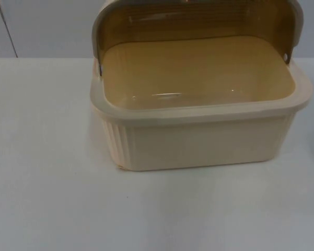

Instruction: Open the box lid with the left hand, place the block into the box with the right hand, then close the box lid with the left hand.

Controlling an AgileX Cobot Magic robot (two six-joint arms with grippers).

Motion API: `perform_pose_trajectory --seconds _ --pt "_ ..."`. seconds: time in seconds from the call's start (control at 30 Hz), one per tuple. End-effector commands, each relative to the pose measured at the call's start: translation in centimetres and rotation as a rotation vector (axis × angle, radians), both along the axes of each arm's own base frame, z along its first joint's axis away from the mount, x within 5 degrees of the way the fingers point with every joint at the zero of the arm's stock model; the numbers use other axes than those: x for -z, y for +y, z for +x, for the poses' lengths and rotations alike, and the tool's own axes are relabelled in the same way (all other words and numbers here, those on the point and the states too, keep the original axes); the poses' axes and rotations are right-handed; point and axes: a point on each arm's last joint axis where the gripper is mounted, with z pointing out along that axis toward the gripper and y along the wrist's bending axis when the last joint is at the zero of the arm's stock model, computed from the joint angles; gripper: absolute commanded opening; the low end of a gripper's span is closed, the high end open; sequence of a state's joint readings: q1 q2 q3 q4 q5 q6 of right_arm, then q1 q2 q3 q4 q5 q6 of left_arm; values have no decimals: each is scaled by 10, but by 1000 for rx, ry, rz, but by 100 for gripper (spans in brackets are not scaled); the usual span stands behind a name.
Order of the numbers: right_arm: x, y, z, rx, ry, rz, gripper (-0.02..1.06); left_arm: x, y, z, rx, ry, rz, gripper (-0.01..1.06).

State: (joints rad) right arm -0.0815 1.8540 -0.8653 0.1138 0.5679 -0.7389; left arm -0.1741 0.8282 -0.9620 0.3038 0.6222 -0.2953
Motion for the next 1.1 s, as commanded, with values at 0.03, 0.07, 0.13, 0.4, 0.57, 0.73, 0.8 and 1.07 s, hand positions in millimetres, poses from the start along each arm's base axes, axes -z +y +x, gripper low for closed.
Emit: perform_pose_trajectory --seconds 0.03,0.07,0.13,0.4,0.57,0.73,0.8,1.07 --pt "5 0 1 -15 -3 -7 99 0 1 1 -6 -7 6 104" --pt "5 0 2 -13 -13 -7 92 0 1 1 -6 -7 6 104" --pt "4 0 3 -9 -19 -6 80 0 1 1 -6 -7 8 104" --pt "-9 -1 4 95 -60 4 0 -1 2 1 -10 -10 25 104" --pt "-56 0 5 120 -226 13 3 -1 2 1 -11 -17 35 104" --pt "-134 9 -1 203 -487 114 3 -3 2 2 -4 -39 35 104" --pt "-177 22 -16 208 -628 189 3 -3 2 2 -4 -41 35 104" --pt "-225 85 -60 2 -759 337 3 -5 1 2 5 -63 26 104"
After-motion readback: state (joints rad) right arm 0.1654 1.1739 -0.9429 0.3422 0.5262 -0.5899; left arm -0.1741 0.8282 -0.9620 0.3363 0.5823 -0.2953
